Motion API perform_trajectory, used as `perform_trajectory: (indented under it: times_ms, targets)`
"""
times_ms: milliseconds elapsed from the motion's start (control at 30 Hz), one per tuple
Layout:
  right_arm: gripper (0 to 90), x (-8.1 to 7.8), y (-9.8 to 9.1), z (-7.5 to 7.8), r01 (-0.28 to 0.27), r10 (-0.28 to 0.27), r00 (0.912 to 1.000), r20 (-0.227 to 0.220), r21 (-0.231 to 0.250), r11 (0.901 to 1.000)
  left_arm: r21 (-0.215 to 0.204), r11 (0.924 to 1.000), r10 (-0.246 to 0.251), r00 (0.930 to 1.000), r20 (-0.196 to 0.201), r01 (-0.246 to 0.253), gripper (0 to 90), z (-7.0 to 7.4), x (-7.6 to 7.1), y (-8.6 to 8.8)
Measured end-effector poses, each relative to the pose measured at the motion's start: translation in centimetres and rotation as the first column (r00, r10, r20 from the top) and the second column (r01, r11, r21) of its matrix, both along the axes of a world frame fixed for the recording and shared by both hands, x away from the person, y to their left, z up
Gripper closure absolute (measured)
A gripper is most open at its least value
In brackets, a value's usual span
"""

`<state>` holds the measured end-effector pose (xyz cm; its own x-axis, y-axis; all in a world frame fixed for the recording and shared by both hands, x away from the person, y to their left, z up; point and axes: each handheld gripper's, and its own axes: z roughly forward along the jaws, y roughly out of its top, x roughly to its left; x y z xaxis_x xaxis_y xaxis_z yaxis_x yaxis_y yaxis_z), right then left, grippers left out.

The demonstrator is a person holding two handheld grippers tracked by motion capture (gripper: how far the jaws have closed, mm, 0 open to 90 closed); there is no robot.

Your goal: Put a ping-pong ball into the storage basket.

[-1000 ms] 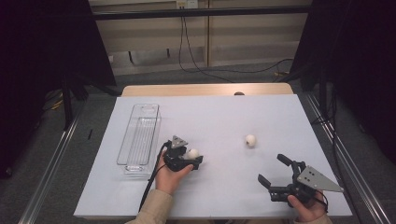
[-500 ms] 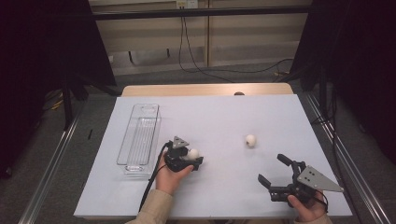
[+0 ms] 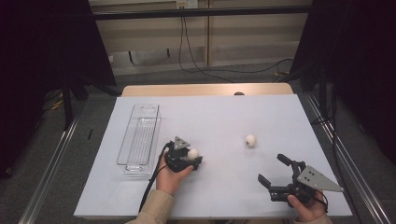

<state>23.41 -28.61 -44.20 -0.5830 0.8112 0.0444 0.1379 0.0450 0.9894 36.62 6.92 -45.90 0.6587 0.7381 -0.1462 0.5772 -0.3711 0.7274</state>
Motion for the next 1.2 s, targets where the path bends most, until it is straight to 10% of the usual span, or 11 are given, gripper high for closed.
perform_trajectory:
  times_ms: [1200]
  targets:
    - [2.1,0.02,-0.07,0.00,-0.001,0.001,1.0000,0.001,0.003,1.0000,-0.014,0.9999,0.003,1.0000,0.004,-0.003,50.9,0.34,-0.10,-0.02]
